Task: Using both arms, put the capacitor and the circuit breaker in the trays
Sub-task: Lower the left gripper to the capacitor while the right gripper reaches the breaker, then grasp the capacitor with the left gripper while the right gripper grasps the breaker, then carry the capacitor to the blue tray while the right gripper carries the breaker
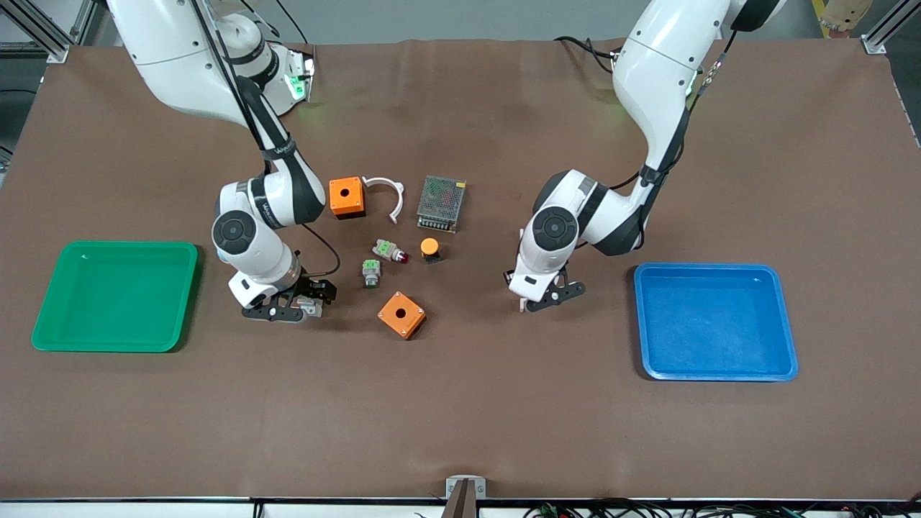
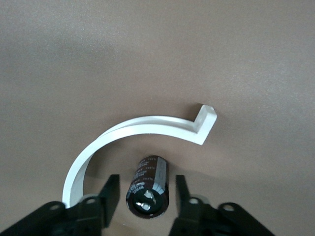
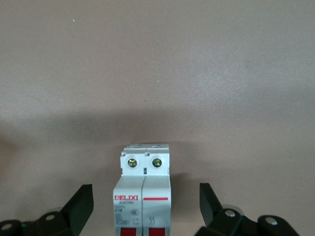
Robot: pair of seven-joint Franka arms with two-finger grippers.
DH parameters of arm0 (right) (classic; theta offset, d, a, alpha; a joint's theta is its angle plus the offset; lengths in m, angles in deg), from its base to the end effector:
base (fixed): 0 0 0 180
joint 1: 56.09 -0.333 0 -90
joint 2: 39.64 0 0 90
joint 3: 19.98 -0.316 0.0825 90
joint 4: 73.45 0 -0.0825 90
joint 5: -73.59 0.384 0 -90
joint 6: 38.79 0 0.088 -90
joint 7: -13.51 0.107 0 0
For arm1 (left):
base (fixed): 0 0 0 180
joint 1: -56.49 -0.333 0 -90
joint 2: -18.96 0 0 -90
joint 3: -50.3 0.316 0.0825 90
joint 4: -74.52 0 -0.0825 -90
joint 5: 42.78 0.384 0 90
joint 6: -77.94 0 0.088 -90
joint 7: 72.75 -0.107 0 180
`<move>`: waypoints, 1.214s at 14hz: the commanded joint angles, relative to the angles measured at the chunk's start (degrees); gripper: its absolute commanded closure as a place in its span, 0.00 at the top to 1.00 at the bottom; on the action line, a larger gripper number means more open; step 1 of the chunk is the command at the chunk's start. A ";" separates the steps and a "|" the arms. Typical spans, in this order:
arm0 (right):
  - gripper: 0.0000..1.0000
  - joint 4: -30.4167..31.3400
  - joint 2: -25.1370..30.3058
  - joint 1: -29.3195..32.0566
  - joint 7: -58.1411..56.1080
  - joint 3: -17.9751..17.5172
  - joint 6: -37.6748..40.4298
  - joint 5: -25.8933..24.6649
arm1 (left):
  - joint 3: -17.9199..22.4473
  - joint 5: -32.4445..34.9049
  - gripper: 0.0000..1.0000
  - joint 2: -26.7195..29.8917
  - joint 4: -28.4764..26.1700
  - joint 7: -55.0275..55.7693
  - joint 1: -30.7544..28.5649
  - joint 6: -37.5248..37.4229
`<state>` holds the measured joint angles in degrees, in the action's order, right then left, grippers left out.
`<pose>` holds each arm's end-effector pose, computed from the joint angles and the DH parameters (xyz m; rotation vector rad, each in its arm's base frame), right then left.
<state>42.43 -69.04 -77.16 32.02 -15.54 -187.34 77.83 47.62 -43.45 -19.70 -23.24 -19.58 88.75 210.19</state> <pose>0.5824 0.1734 0.1983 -3.1171 0.1306 -0.0872 0.5477 -0.3796 0.1942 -3.0725 -0.5204 0.1220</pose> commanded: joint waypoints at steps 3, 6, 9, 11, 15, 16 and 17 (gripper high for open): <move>0.26 -1.19 -1.19 0.06 0.30 0.58 0.10 -0.03 | 0.30 1.20 0.17 1.83 -1.12 0.97 -0.09 0.73; 0.00 -2.93 -0.93 1.12 -0.40 0.84 1.77 -0.02 | 0.30 1.20 0.15 6.21 -1.21 0.00 -0.88 -3.12; 0.00 -7.59 2.22 5.94 -1.10 0.93 12.64 -0.29 | 0.30 1.02 0.14 13.07 -1.12 -5.60 -4.82 -12.60; 0.00 -8.13 4.08 10.59 -5.65 0.93 14.52 -0.29 | 0.30 1.02 0.14 16.23 -1.29 -11.91 -9.29 -18.06; 0.00 -8.04 4.53 21.40 -18.13 0.93 13.64 -1.43 | 0.39 1.46 0.14 17.48 -0.59 -27.38 -21.15 -21.07; 0.00 -7.96 4.26 24.12 -20.85 0.93 13.20 -1.69 | 0.39 2.50 0.14 17.13 -0.42 -30.55 -23.45 -20.81; 0.00 -7.69 4.09 26.41 -23.58 0.84 12.24 -1.69 | 0.39 3.91 0.14 16.78 -0.24 -33.28 -25.90 -20.11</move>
<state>33.81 -65.45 -55.06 12.23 -13.33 -173.82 77.35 48.69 -41.91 -2.68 -23.20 -48.75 66.17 189.40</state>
